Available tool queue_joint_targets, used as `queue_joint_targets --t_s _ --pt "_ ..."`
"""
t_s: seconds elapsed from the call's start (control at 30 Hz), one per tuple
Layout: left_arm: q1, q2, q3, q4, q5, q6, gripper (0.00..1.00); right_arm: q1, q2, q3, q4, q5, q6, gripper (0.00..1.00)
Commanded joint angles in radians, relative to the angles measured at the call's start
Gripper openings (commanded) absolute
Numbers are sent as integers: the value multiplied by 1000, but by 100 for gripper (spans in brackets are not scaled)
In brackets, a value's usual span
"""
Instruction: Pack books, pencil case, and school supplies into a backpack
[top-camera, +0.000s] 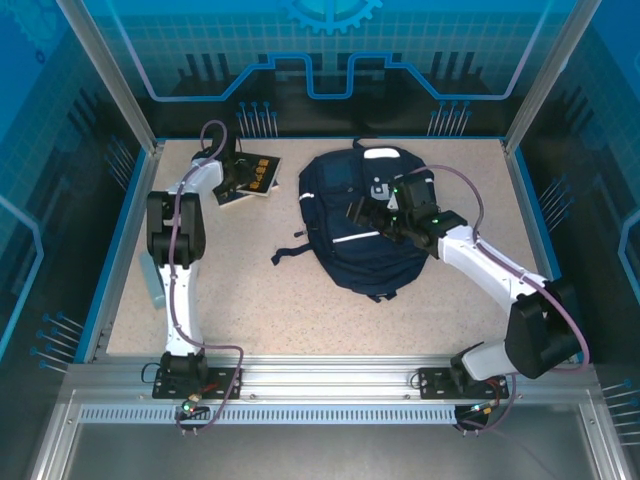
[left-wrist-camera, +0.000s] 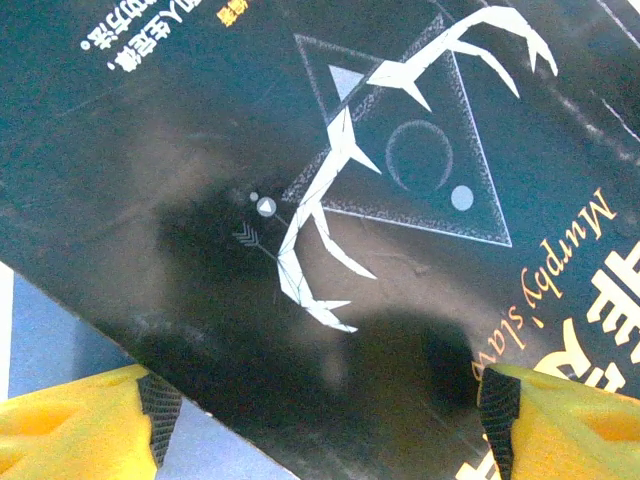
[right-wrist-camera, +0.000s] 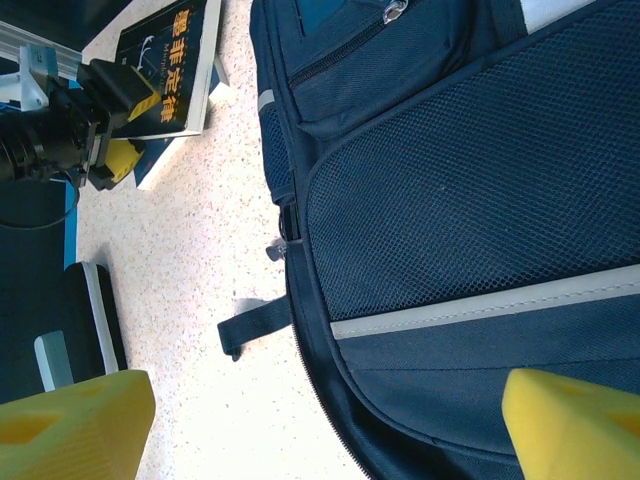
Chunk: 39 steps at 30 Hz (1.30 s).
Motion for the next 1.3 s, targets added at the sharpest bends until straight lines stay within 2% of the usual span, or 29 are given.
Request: queue_joint_targets --t_s 0.0,0.17,0.6,0.9,1.1,1.27 --pt "10 39 65 -177 24 -30 81 9 18 27 -9 -29 -2 91" --pt "8 16 5 -231 58 -76 82 8 26 30 -4 -33 9 91" --pt "1 -160 -294 -159 174 -144 85 12 -20 1 -16 -16 31 91" --pt "-55 -415 -674 14 178 -253 83 30 -72 -35 -20 4 46 91" --pt "-98 -549 -795 10 188 -255 82 52 -92 -45 -30 18 47 91" --pt "-114 -657 -803 -16 210 -204 83 80 -92 -47 -30 26 50 91"
